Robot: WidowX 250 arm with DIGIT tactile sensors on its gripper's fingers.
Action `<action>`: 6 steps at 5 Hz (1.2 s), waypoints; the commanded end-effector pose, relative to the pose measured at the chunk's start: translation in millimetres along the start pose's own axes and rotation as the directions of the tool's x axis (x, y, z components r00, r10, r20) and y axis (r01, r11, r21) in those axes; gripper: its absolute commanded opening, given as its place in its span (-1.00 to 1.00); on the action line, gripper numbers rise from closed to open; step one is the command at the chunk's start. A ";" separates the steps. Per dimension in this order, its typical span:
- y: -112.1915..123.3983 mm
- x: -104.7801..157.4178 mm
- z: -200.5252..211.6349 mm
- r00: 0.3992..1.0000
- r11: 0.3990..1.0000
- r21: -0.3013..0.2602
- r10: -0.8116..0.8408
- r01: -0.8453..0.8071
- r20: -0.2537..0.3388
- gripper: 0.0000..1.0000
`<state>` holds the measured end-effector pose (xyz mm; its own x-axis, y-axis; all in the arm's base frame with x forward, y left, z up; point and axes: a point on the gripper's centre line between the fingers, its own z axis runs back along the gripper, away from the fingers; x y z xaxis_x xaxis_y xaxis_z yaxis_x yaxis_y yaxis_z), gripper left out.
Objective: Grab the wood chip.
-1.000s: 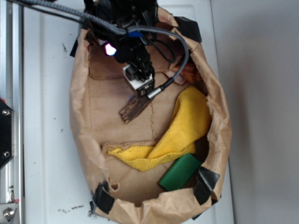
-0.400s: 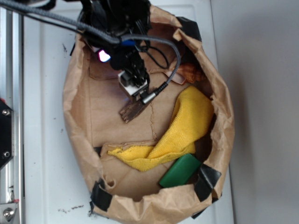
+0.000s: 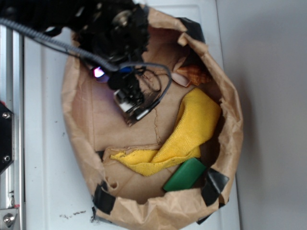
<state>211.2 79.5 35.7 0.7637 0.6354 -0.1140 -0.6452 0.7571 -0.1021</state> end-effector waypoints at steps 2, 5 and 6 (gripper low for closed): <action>5.2 0.0 9.9 0.998 1.000 0.008 -0.003 0.002 0.058 1.00; -24.1 19.4 48.8 0.999 0.996 -0.091 0.012 -0.015 -0.033 1.00; -36.9 22.8 55.1 0.999 0.994 -0.106 0.028 -0.030 -0.026 1.00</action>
<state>249.4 66.9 79.8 0.7216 0.6678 -0.1826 -0.6923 0.6975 -0.1847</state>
